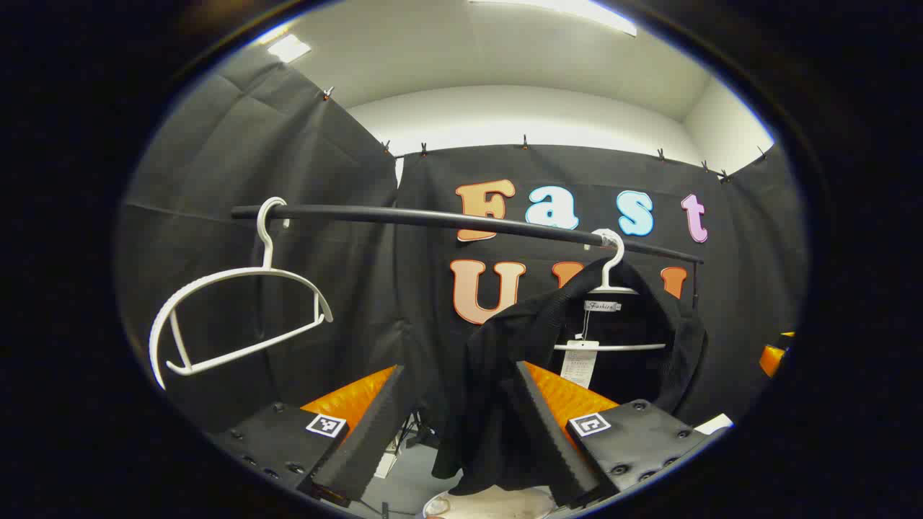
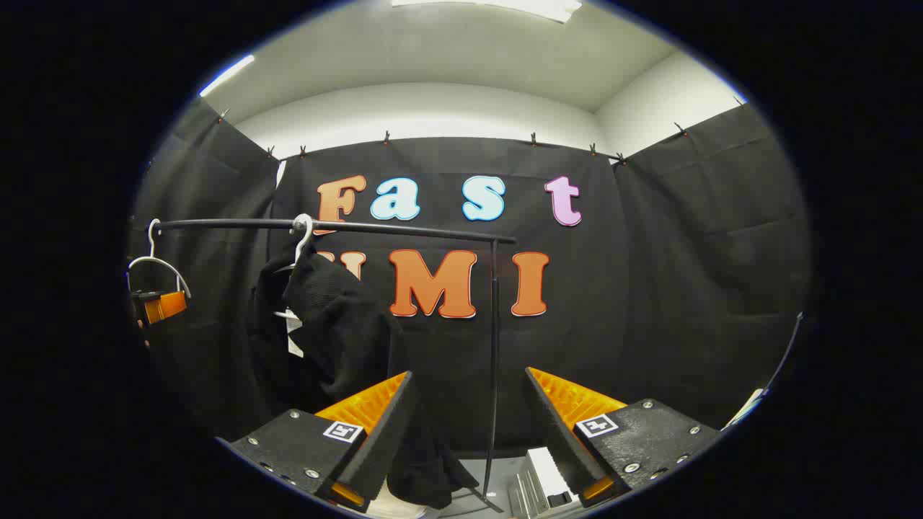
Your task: Grasp the clothes on the hanger with both hands and then place them into the laundry hamper below.
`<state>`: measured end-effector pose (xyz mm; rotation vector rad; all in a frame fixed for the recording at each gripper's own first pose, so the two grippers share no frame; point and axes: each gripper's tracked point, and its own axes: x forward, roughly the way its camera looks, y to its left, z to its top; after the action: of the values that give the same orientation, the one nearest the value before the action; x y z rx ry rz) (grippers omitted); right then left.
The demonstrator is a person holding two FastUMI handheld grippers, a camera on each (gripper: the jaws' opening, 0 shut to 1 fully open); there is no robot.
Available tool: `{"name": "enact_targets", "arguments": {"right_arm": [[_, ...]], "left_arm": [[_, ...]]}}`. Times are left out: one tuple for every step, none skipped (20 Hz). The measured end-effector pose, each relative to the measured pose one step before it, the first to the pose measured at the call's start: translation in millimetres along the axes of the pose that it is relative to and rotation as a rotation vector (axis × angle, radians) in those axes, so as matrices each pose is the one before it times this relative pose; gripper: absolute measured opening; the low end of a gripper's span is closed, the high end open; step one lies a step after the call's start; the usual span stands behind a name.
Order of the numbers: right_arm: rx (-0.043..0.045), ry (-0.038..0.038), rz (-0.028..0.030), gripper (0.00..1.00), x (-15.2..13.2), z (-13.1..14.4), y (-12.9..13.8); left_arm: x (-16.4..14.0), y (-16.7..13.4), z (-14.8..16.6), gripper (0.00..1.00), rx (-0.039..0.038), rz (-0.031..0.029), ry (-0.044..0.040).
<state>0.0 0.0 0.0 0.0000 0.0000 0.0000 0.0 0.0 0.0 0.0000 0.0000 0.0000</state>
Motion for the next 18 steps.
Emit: {"name": "enact_targets", "arguments": {"right_arm": [[0.00765, 0.00497, 0.01492, 0.84, 0.79, -0.62, 0.25], [0.00720, 0.00691, 0.01499, 0.92, 2.03, -3.24, 0.73], [0.00551, 0.00564, 0.01162, 0.92, 1.79, -2.38, 0.08], [0.00064, 0.00289, 0.00785, 0.92, 2.41, -1.87, 0.83], [-0.00398, 0.00636, 0.00210, 0.92, 3.08, -3.07, 0.63], [-0.00476, 0.00885, 0.00060, 0.92, 3.30, -3.06, 1.59], [-0.00346, 0.00771, 0.00186, 0.92, 1.54, -3.37, 3.46], [-0.00289, 0.00410, 0.00296, 0.92, 1.12, -0.98, 4.69], [-0.00529, 0.00030, 0.00310, 0.92, 1.08, -0.51, 5.58], [-0.00889, -0.00486, -0.00114, 1.00, 1.26, 1.14, 3.60], [-0.00880, -0.00676, -0.00834, 0.92, -1.34, 1.55, 2.94], [-0.00332, -0.00505, -0.01224, 0.92, 0.28, 1.02, 1.34], [0.00209, -0.00301, -0.01011, 0.92, -0.10, -0.58, 2.44], [0.00509, -0.00385, -0.00959, 0.92, 1.36, -0.22, 4.01], [0.00573, -0.00523, -0.00779, 1.00, 1.03, -0.41, 3.99], [0.00360, -0.00564, -0.00861, 0.92, -1.15, -0.75, 4.93], [-0.00133, -0.00021, -0.00632, 0.92, 0.64, -2.15, 4.80], [-0.00463, 0.00638, -0.00185, 0.92, 1.32, -3.76, 6.06]], "left_arm": [[-4.51, 0.40, 1.07, 0.92, 0.00487, 0.00989, 0.00142], [-4.94, -0.18, 1.90, 0.93, 0.00119, 0.00716, -0.00292], [-2.68, -0.69, -0.61, 0.93, -0.00092, 0.00525, 0.00005], [-1.28, -1.79, -2.76, 0.93, 0.00046, -0.00070, 0.00417], [-0.16, -1.56, -2.69, 0.93, 0.00444, -0.00448, 0.00624], [1.19, -0.06, -2.40, 0.93, 0.00597, -0.00120, 0.00674], [0.50, 2.51, -2.53, 0.93, 0.00310, 0.00032, 0.00452], [0.96, 1.15, -1.55, 0.93, -0.00331, -0.00261, 0.00287], [1.24, 0.90, -1.66, 0.93, -0.00955, -0.00729, 0.00293], [2.87, 0.00, -1.96, 0.94, -0.01258, -0.01278, 0.00474], [3.66, 0.65, -2.94, 0.95, -0.01231, -0.01282, 0.00685], [2.47, 1.09, -0.89, 0.96, -0.00630, -0.01360, 0.00280], [3.12, 1.31, 0.67, 0.93, -0.00297, -0.01067, -0.00273], [3.44, 1.10, 0.20, 0.96, -0.00133, -0.01352, -0.00549], [3.87, 1.41, 0.29, 0.96, 0.00134, -0.01074, -0.00641], [3.78, 1.98, -0.31, 0.96, 0.00165, -0.00807, -0.00382], [3.47, 1.76, -2.31, 0.96, 0.00041, -0.00691, -0.00001], [3.41, 2.00, -1.84, 0.93, -0.00028, -0.00497, 0.00510]]}}
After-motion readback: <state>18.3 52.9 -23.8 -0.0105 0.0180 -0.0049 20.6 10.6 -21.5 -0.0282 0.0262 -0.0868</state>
